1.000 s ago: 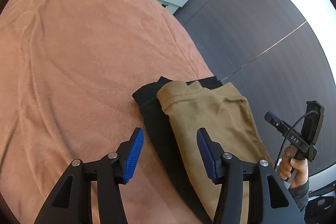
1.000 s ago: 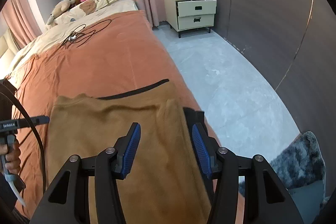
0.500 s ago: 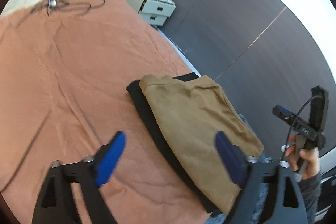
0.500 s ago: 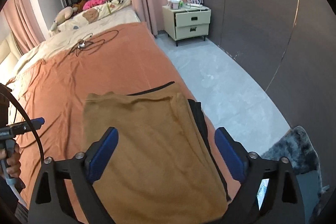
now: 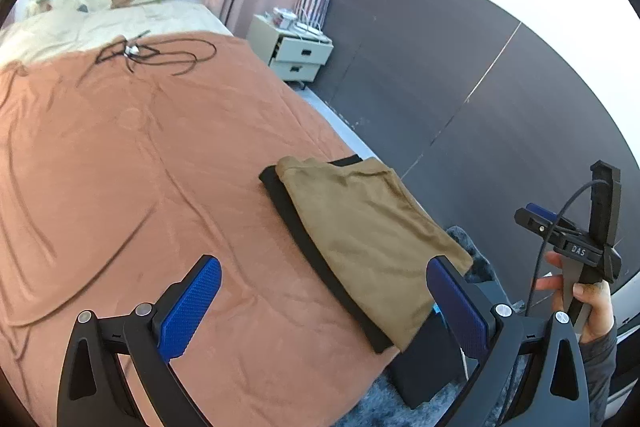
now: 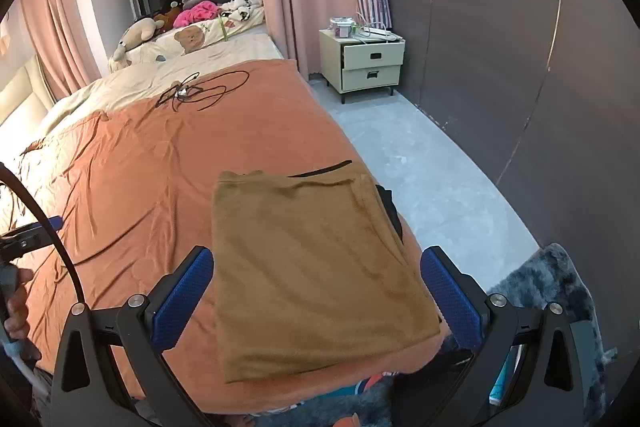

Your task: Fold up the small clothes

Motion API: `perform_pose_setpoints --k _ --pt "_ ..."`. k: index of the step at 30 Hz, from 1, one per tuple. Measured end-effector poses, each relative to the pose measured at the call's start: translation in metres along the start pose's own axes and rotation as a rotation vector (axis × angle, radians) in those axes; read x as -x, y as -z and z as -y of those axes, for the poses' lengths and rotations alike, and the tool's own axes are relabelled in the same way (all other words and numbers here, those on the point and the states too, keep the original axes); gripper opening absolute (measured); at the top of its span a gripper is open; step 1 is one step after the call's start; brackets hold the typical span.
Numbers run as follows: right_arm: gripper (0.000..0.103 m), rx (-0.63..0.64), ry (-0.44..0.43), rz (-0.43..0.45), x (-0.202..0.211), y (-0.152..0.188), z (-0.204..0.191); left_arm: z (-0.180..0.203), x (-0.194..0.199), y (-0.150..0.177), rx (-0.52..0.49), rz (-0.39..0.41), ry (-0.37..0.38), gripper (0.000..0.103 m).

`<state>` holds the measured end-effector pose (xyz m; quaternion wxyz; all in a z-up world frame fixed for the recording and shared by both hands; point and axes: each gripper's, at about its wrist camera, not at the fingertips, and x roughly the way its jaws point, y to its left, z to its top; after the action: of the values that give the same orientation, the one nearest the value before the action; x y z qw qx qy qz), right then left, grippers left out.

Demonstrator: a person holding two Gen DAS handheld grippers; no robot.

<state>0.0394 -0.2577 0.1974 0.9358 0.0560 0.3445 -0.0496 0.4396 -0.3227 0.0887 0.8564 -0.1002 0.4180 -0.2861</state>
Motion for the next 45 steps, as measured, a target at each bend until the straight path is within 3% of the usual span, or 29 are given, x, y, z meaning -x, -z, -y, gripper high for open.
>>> perform_pose_setpoints --k 13,25,33,39,45 --pt "0.103 0.031 -0.020 0.044 0.056 0.020 -0.057 -0.019 0.116 0.031 -0.028 0.084 -0.041 0.103" --pt "0.103 0.034 -0.055 0.060 0.090 0.041 -0.098 -0.043 0.213 0.059 -0.128 0.148 -0.099 0.103" --pt "0.103 0.034 -0.047 0.080 0.104 0.057 -0.112 -0.052 0.264 0.080 -0.126 0.200 -0.104 0.103" --pt "0.103 0.004 -0.020 0.085 0.118 0.077 -0.130 -0.060 0.292 0.105 -0.113 0.239 -0.143 0.103" --pt "0.103 -0.013 -0.052 0.124 0.137 0.104 -0.147 -0.072 0.315 0.128 -0.094 0.252 -0.194 0.103"
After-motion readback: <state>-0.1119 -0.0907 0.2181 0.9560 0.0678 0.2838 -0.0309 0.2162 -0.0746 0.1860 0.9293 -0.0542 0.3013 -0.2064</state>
